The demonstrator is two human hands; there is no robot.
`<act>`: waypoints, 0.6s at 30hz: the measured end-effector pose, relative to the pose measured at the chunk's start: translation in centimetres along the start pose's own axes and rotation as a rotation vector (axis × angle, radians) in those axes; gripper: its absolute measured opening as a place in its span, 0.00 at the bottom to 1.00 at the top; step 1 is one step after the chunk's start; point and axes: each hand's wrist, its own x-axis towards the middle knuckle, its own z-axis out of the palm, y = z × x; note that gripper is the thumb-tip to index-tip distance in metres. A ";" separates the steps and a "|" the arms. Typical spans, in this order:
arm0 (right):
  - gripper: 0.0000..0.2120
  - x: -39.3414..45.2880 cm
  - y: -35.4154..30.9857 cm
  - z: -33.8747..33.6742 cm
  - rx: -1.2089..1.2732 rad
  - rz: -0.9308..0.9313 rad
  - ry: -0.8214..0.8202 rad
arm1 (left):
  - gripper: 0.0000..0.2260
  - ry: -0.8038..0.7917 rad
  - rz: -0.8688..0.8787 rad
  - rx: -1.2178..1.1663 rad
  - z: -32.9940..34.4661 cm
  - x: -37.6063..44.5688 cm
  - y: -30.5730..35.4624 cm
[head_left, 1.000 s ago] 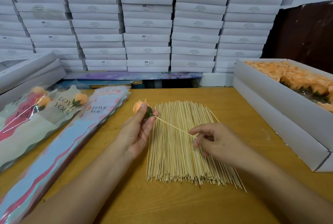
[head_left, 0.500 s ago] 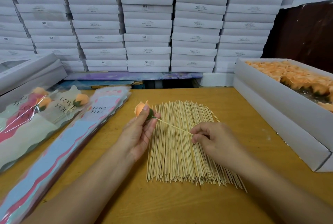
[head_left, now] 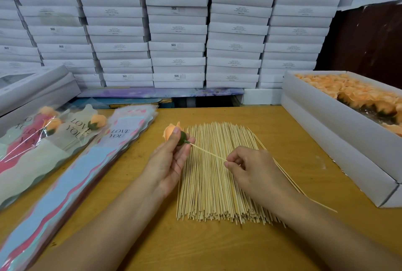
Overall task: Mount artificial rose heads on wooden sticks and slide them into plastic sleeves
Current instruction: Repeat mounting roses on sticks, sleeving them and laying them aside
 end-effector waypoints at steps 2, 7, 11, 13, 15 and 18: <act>0.09 0.0 0.1 0.0 0.007 0.001 -0.007 | 0.17 -0.004 -0.001 -0.002 0.0 0.0 0.0; 0.10 0.1 0.5 0.1 0.012 -0.006 -0.023 | 0.17 -0.006 -0.006 -0.004 -0.1 0.0 -0.2; 0.07 0.0 0.4 0.0 -0.013 -0.008 -0.038 | 0.16 -0.013 -0.012 0.008 0.0 0.0 -0.2; 0.07 0.0 0.3 -0.1 -0.053 -0.019 -0.041 | 0.16 -0.014 -0.015 0.011 0.0 0.0 -0.2; 0.08 0.0 0.2 -0.2 -0.093 -0.030 -0.052 | 0.15 -0.015 -0.018 0.010 0.0 0.0 -0.3; 0.09 0.0 0.2 -0.1 -0.086 -0.026 -0.060 | 0.14 -0.014 -0.014 0.022 -0.1 0.0 -0.2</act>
